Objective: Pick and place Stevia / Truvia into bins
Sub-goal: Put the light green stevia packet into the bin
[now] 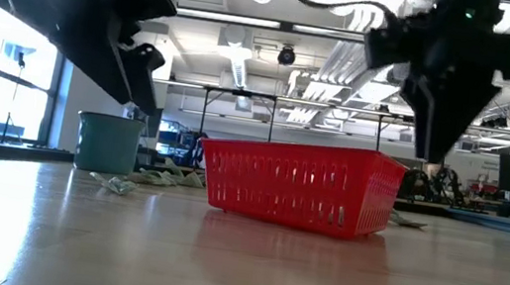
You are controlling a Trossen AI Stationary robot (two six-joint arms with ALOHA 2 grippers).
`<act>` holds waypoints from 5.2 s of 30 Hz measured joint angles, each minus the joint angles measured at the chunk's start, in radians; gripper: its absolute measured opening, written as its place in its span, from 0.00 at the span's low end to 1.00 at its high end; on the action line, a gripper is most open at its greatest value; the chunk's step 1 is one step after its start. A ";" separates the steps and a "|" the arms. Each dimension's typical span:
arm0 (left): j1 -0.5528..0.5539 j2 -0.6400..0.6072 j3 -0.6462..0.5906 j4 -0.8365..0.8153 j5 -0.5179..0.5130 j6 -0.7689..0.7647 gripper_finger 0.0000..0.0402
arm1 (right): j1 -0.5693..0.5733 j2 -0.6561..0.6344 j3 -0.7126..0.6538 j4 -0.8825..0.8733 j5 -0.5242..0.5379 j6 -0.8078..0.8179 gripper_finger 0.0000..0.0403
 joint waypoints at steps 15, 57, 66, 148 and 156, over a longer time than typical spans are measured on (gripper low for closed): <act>0.000 0.167 0.000 0.030 0.038 0.145 0.71 | 0.084 -0.199 -0.290 0.071 -0.025 0.273 0.65; 0.072 0.367 0.419 -0.034 0.130 0.243 0.09 | 0.090 -0.256 -0.333 0.159 0.144 0.222 0.65; 0.071 0.493 0.463 0.080 0.210 0.187 0.34 | -0.011 -0.270 -0.332 0.212 0.137 -0.018 0.65; 0.497 0.226 0.128 -0.101 -0.009 -0.388 0.58 | -0.227 -0.033 0.071 0.149 -0.125 -0.183 0.59; 0.497 0.319 0.157 -0.162 -0.061 -0.369 0.62 | -0.227 -0.033 0.071 0.149 -0.091 -0.183 0.59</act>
